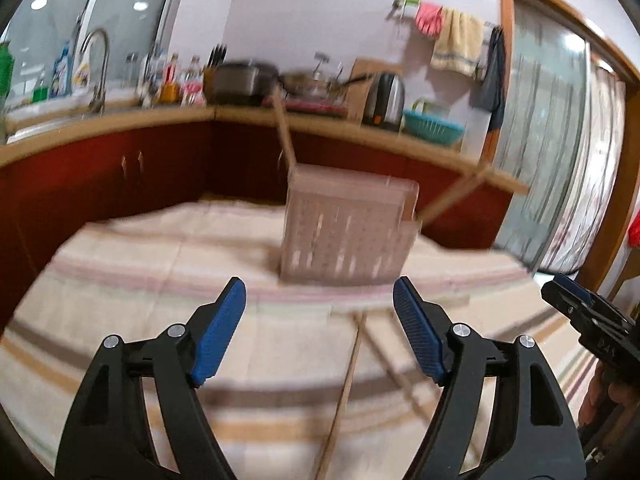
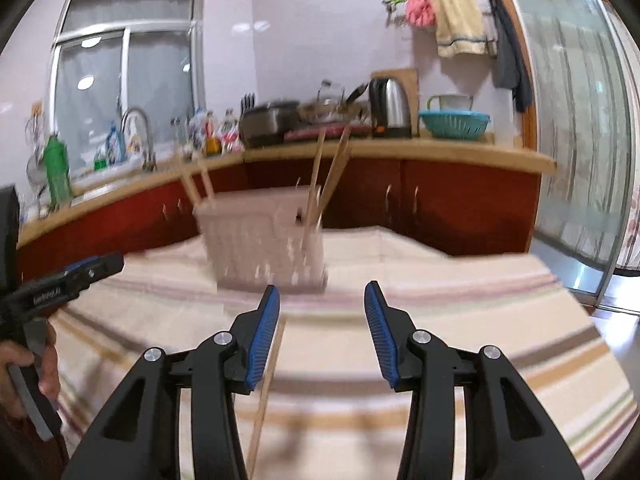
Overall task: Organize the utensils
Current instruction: 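Withdraw both open grippers from the basket toward the remaining chopsticks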
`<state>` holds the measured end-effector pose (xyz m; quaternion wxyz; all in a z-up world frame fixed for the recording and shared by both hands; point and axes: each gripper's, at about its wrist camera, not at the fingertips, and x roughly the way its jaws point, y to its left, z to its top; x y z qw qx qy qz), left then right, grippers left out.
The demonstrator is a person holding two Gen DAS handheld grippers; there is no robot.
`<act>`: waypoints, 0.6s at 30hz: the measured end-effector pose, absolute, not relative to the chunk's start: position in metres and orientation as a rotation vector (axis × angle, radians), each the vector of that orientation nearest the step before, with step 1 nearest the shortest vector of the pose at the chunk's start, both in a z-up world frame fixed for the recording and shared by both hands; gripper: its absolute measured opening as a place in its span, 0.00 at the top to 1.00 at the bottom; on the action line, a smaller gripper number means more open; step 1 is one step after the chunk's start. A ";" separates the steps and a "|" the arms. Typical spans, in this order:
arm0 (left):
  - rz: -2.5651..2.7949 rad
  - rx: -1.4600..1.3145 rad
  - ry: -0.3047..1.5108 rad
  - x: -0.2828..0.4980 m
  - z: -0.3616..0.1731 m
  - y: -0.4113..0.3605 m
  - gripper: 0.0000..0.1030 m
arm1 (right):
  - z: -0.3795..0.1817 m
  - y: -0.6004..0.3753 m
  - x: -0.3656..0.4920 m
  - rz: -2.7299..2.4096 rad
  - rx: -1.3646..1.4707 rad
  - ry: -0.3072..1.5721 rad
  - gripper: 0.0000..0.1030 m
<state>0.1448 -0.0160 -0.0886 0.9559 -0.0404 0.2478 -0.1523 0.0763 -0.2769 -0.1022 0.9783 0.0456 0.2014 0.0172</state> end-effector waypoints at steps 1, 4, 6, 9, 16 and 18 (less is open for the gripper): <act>-0.300 -0.084 0.527 0.138 -0.099 -0.014 0.28 | -0.112 -0.274 0.071 0.048 0.091 0.422 0.57; -0.290 -0.095 0.586 0.120 -0.125 -0.010 0.29 | -0.135 -0.264 0.058 0.091 0.095 0.475 0.59; -0.284 -0.084 0.615 0.110 -0.140 -0.009 0.31 | -0.147 -0.255 0.052 0.123 0.081 0.504 0.62; -0.283 -0.075 0.659 0.101 -0.158 -0.010 0.35 | -0.166 -0.243 0.048 0.171 0.066 0.555 0.68; -0.281 -0.050 0.727 0.094 -0.186 -0.015 0.42 | -0.197 -0.232 0.047 0.209 0.028 0.676 0.76; -0.281 -0.039 0.725 0.092 -0.188 -0.017 0.43 | -0.197 -0.233 0.042 0.207 0.016 0.673 0.79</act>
